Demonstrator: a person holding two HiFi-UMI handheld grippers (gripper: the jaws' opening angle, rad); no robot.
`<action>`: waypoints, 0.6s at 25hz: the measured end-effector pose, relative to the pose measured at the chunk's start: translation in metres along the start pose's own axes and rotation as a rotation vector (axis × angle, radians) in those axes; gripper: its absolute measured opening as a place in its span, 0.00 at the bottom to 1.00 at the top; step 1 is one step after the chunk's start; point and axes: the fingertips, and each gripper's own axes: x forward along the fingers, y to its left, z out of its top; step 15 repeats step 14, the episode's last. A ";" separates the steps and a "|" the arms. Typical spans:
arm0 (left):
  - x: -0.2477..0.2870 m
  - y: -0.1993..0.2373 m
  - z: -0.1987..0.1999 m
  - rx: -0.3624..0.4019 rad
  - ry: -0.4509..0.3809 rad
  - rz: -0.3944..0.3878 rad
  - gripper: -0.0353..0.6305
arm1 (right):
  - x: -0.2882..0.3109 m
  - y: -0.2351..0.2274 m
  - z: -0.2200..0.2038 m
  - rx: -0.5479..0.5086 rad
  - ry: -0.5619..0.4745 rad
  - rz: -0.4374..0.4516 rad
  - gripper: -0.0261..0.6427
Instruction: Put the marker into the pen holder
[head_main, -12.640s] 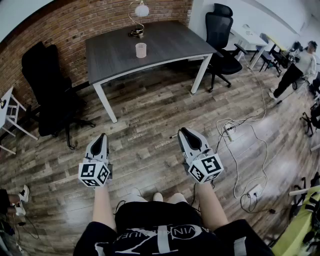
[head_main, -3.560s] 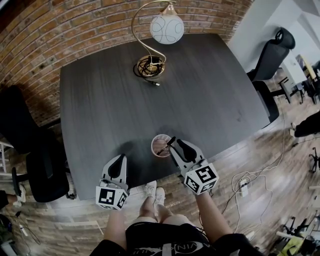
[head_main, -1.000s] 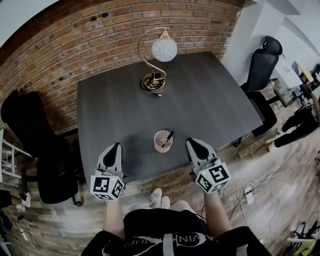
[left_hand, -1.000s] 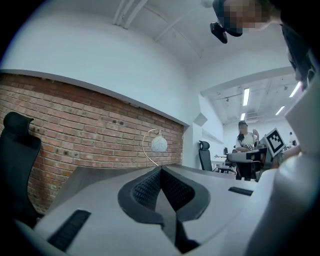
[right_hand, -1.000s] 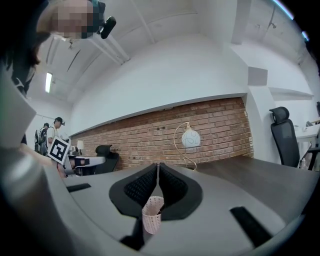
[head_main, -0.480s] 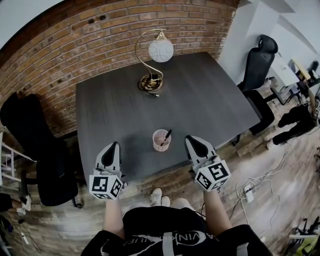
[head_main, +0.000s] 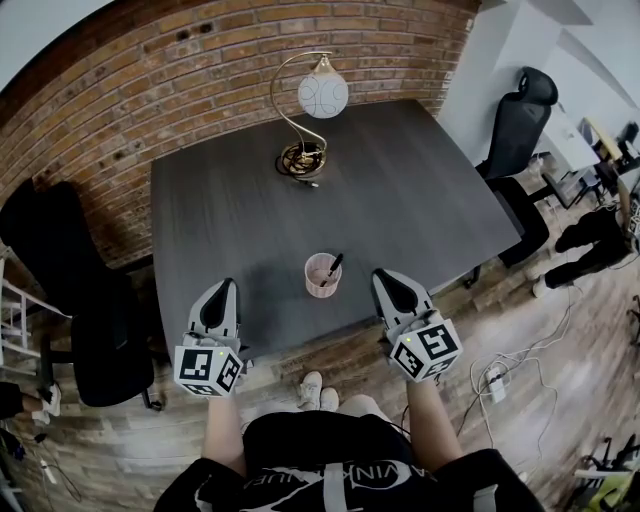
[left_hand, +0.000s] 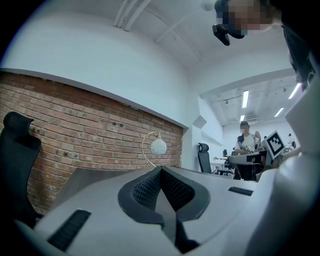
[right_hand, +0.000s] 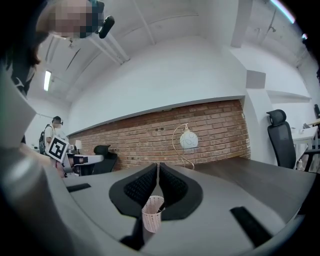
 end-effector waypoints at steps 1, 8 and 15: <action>-0.001 0.001 0.000 0.000 0.001 0.001 0.07 | 0.000 0.000 -0.001 0.003 0.000 0.000 0.09; -0.004 0.005 -0.004 -0.012 0.009 0.014 0.07 | 0.003 0.001 -0.005 0.018 0.008 0.002 0.09; -0.001 0.007 -0.010 -0.014 0.016 0.014 0.07 | 0.006 -0.001 -0.010 0.026 0.016 0.007 0.09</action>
